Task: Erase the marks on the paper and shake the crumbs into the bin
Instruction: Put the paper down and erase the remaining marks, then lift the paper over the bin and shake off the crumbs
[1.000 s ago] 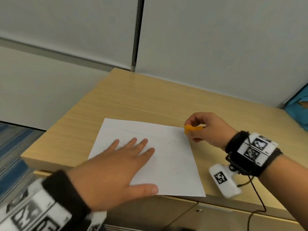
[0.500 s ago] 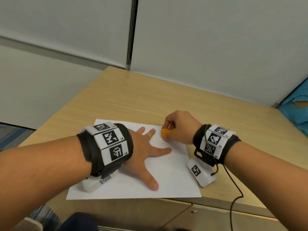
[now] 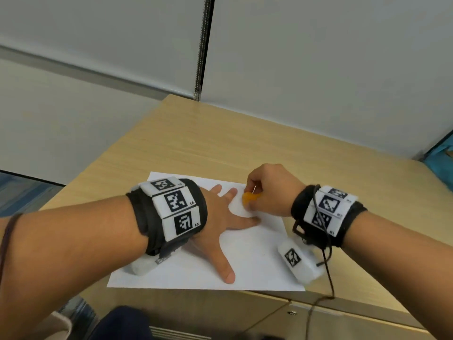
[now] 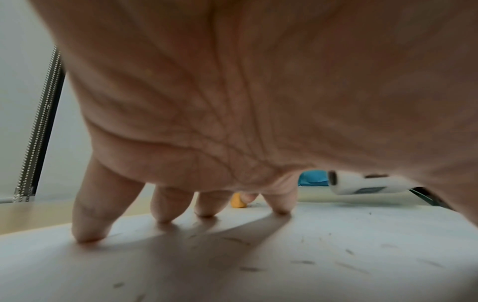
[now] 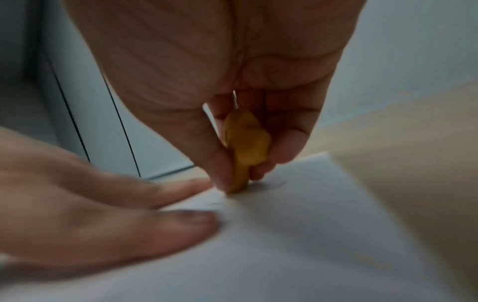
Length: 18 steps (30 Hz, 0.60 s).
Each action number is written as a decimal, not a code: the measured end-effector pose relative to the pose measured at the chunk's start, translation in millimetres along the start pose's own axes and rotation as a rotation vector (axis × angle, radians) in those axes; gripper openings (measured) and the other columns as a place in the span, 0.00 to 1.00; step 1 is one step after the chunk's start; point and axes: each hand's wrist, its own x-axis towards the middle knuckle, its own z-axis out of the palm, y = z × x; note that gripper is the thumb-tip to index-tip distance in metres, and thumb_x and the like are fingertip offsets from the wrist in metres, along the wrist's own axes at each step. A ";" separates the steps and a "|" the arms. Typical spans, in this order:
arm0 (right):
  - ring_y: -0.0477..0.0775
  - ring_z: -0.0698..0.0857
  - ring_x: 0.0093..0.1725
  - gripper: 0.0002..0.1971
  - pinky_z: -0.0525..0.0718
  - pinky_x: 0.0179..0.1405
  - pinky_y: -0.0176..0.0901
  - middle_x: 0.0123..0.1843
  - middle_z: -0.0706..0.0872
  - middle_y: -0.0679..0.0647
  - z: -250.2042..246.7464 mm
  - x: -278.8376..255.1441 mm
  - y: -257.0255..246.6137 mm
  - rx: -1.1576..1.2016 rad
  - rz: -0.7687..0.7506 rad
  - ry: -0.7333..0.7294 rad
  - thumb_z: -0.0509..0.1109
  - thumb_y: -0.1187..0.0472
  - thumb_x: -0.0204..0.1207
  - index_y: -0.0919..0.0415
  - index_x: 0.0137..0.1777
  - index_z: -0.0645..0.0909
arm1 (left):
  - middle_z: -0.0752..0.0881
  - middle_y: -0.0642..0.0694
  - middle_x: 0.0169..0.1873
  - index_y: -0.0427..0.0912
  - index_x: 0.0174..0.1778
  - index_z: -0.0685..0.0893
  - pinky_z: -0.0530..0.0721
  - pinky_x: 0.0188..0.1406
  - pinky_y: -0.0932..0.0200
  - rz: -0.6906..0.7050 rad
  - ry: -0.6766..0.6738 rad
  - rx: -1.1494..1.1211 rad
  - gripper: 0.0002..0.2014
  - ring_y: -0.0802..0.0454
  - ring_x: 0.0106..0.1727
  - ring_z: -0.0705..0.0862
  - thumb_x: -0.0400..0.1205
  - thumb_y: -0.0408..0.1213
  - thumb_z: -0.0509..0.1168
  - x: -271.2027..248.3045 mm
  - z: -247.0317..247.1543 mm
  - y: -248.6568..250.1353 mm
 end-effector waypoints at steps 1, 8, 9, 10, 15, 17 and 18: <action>0.52 0.86 0.42 0.02 0.87 0.38 0.43 0.40 0.87 0.47 -3.2 3.2 2.7 -0.011 0.034 0.019 0.75 0.57 0.71 0.54 0.39 0.88 | 0.22 0.47 0.81 0.82 0.74 0.27 0.47 0.78 0.22 -0.008 0.003 -0.005 0.56 0.37 0.85 0.31 0.64 0.80 0.65 -0.4 -0.1 0.8; 0.51 0.91 0.34 0.08 0.93 0.36 0.47 0.38 0.93 0.57 -28.3 -5.9 26.6 0.418 0.247 0.119 0.80 0.57 0.73 0.60 0.46 0.88 | 0.26 0.47 0.84 0.81 0.76 0.30 0.48 0.78 0.23 -0.042 0.024 -0.036 0.52 0.34 0.85 0.33 0.65 0.83 0.59 -2.2 3.3 1.9; 0.51 0.90 0.33 0.07 0.93 0.36 0.46 0.39 0.93 0.58 -30.7 -14.7 33.5 0.457 0.280 0.131 0.79 0.57 0.75 0.59 0.48 0.86 | 0.28 0.46 0.84 0.81 0.76 0.31 0.48 0.78 0.23 -0.041 0.033 -0.041 0.50 0.34 0.85 0.33 0.67 0.82 0.58 -2.7 3.7 2.7; 0.50 0.89 0.33 0.06 0.91 0.34 0.45 0.39 0.93 0.57 -31.5 -23.8 42.0 0.434 0.307 0.119 0.77 0.57 0.76 0.57 0.49 0.85 | 0.29 0.46 0.85 0.80 0.77 0.31 0.49 0.78 0.24 -0.039 0.046 -0.044 0.49 0.34 0.86 0.35 0.68 0.81 0.58 -3.3 3.5 3.5; 0.48 0.84 0.30 0.05 0.81 0.27 0.38 0.34 0.89 0.52 -15.7 -70.6 78.5 0.259 0.403 -0.008 0.75 0.56 0.79 0.56 0.51 0.85 | 0.32 0.48 0.86 0.74 0.80 0.32 0.50 0.80 0.25 -0.039 0.095 -0.038 0.50 0.38 0.86 0.35 0.74 0.75 0.61 -9.3 3.2 0.5; 0.50 0.85 0.31 0.05 0.86 0.30 0.41 0.37 0.89 0.54 -10.1 -83.9 83.9 0.338 0.419 0.000 0.76 0.57 0.79 0.57 0.50 0.86 | 0.33 0.50 0.86 0.70 0.82 0.34 0.47 0.81 0.26 -0.034 0.154 -0.047 0.49 0.39 0.86 0.34 0.75 0.74 0.60 -17.6 2.4 0.2; 0.51 0.86 0.35 0.06 0.88 0.34 0.43 0.42 0.89 0.55 -8.0 -89.0 84.0 0.335 0.415 0.011 0.75 0.56 0.79 0.56 0.51 0.87 | 0.34 0.51 0.86 0.69 0.83 0.35 0.46 0.81 0.27 -0.031 0.190 -0.065 0.48 0.40 0.86 0.34 0.76 0.73 0.59 -24.4 2.1 -0.1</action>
